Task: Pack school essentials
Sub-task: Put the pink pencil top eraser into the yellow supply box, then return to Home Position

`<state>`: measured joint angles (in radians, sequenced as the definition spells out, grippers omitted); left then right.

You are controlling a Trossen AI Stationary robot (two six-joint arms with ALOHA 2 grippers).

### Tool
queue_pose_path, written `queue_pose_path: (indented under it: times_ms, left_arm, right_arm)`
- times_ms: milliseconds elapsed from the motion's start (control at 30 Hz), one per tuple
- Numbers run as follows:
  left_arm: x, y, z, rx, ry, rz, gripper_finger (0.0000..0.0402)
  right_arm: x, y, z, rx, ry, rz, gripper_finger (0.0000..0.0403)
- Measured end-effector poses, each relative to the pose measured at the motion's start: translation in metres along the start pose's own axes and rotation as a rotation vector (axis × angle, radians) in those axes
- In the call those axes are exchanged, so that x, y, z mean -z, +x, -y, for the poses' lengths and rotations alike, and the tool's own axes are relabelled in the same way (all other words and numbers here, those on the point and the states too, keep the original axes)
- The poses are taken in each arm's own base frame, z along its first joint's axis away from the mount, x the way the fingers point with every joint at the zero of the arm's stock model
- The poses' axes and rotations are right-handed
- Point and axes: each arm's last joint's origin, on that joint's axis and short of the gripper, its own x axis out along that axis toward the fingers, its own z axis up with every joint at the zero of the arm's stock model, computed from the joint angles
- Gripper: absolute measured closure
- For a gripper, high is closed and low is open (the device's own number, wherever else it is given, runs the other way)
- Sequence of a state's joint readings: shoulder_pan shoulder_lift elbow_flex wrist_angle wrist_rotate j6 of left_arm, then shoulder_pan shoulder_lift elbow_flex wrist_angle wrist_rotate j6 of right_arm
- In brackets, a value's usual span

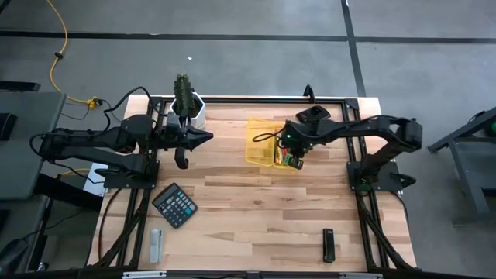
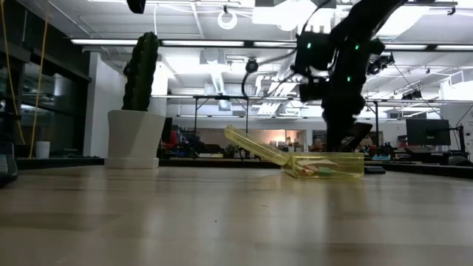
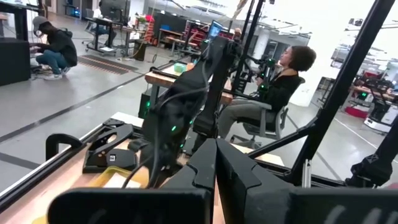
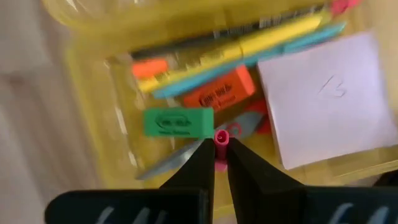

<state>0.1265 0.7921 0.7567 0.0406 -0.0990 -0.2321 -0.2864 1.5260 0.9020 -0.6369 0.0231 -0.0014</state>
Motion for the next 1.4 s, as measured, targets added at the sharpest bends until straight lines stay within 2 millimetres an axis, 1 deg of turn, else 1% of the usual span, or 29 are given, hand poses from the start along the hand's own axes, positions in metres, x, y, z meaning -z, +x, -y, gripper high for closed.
queue_pose_path:
  times_ms: [100,233,400,533,633,700,800,867,967,1033,1133,1200,1267,1333,1400]
  left_arm:
    - [0.000,0.000,0.000,0.000,0.000,0.000,0.0401]
    - [0.000,0.000,0.000,0.000,0.000,0.000,0.0401]
    - [0.000,0.000,0.000,-0.009,0.000,0.003,0.0401]
    - [0.000,0.000,0.000,-0.014,0.000,0.004,0.0401]
    - [0.000,0.000,0.000,-0.014,0.000,0.004,0.0401]
    - [0.000,0.000,0.000,-0.014,0.000,0.004,0.0401]
    - [0.000,0.000,0.000,-0.015,0.000,0.004,0.0401]
    - [0.000,0.000,0.000,-0.015,0.000,0.004,0.0401]
    - [0.000,0.000,0.000,-0.016,0.000,0.004,0.0401]
    - [0.000,0.000,0.000,-0.016,0.000,0.002,0.0401]
    - [0.001,0.000,-0.001,-0.020,0.002,-0.010,0.0401]
    - [0.002,0.000,-0.001,-0.023,0.003,-0.021,0.0401]
    - [0.003,0.000,-0.001,-0.023,0.003,-0.024,0.0401]
    - [0.003,0.000,-0.001,-0.024,0.003,-0.024,0.0401]
    - [0.003,0.000,-0.001,-0.024,0.003,-0.024,0.0401]
  right_arm:
    - [0.000,0.014,0.004,0.003,-0.004,-0.050,0.0386]
    - [0.003,0.024,0.009,0.009,-0.002,-0.104,0.0386]
    - [0.003,0.026,0.015,0.037,-0.003,-0.107,0.0386]
    - [0.003,0.026,0.017,0.012,-0.004,-0.111,0.0384]
    - [0.004,0.026,0.016,-0.050,-0.004,-0.111,0.0361]
    - [0.005,0.026,0.016,-0.070,-0.018,-0.119,0.0336]
    - [0.005,0.022,0.016,-0.045,-0.054,-0.117,0.0293]
    - [0.005,0.015,0.017,-0.021,-0.072,-0.096,0.0270]
    - [0.004,-0.002,0.019,0.004,-0.067,-0.031,0.0251]
    - [0.005,-0.019,0.019,0.008,-0.049,0.035,0.0248]
    - [0.008,-0.050,0.019,0.005,0.011,0.165,0.0248]
    - [0.011,-0.070,0.017,-0.032,0.051,0.300,0.0247]
    - [0.017,-0.085,0.012,-0.095,0.092,0.478,0.0247]
    - [0.026,-0.091,0.006,-0.154,0.141,0.672,0.0247]
    - [0.038,-0.091,0.000,-0.216,0.175,0.855,0.0247]
